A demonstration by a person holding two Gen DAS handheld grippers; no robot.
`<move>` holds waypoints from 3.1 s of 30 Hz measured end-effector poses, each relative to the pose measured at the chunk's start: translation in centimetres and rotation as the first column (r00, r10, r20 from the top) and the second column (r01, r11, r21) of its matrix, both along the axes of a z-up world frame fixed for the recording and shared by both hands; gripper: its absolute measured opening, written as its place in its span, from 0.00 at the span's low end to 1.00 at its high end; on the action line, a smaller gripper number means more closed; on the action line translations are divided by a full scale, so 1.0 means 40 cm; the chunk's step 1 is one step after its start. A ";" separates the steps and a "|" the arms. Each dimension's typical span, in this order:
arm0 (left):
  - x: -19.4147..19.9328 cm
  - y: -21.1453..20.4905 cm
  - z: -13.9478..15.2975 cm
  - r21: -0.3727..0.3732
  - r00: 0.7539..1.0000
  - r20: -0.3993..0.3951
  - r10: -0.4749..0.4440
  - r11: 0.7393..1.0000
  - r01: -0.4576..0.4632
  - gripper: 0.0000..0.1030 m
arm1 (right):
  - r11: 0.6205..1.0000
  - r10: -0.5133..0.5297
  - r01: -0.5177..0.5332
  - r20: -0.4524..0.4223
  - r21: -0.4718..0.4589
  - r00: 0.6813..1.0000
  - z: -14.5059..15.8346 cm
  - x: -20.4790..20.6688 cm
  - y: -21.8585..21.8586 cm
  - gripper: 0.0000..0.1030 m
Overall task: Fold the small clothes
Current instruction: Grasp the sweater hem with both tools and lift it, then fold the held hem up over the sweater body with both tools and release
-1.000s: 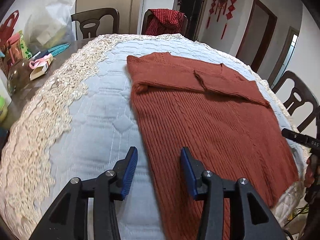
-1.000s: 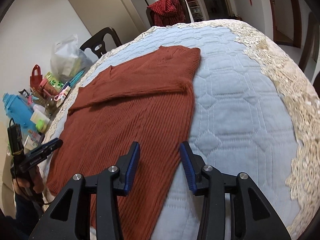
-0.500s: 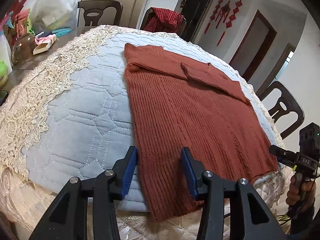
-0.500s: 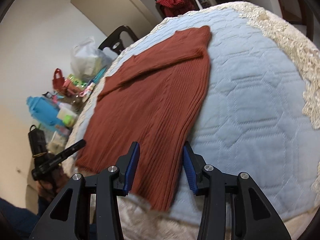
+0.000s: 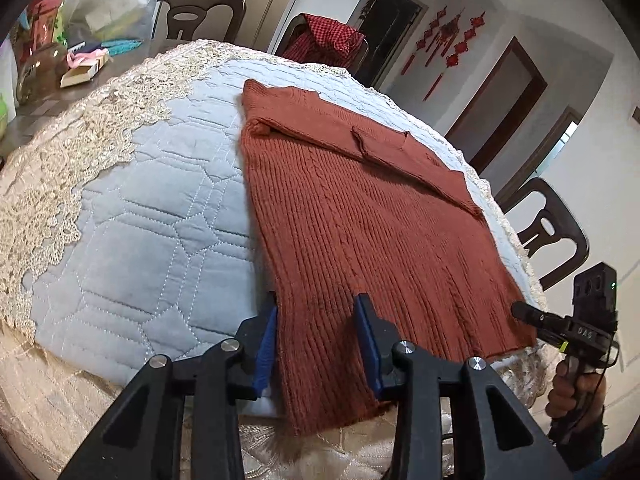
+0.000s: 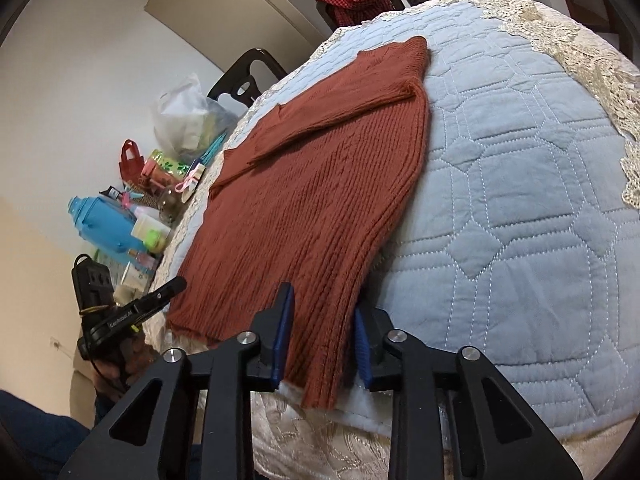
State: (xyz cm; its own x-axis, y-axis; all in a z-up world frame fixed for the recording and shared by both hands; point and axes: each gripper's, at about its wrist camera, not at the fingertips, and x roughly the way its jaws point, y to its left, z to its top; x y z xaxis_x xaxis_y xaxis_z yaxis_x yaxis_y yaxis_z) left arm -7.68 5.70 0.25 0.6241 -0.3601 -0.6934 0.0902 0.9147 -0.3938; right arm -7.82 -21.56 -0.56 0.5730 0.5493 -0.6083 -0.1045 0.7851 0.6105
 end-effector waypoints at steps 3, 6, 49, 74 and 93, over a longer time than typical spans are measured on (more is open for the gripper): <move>0.016 -0.013 0.002 0.012 1.000 -0.008 -0.008 1.000 0.008 0.16 | 1.000 0.011 -0.011 0.003 -0.002 1.000 0.000 0.013 0.010 0.21; 0.021 -0.014 0.003 0.009 1.000 -0.018 -0.014 1.000 0.014 0.09 | 1.000 0.025 -0.025 0.005 -0.013 1.000 0.000 0.020 0.022 0.10; 0.459 0.091 0.127 -0.156 0.994 0.085 0.074 0.986 -0.060 0.06 | 0.981 -0.115 0.095 0.115 0.172 0.987 0.143 0.367 -0.133 0.07; 0.574 0.145 0.064 -0.224 0.980 0.002 0.200 0.955 -0.194 0.35 | 0.925 -0.167 0.172 -0.043 0.338 0.985 0.030 0.526 -0.201 0.44; 0.480 0.014 0.070 -0.054 0.999 0.043 0.018 0.998 -0.016 0.35 | 0.983 -0.147 0.135 0.086 0.126 0.985 0.080 0.435 -0.135 0.44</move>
State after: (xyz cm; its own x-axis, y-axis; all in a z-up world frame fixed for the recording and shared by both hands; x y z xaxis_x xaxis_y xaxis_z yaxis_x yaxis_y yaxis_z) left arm 11.52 6.25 3.05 0.6596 -0.3853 -0.6453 0.0932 0.8939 -0.4384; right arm 9.58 -26.97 2.66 0.7018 0.5244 -0.4822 -0.0599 0.7179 0.6935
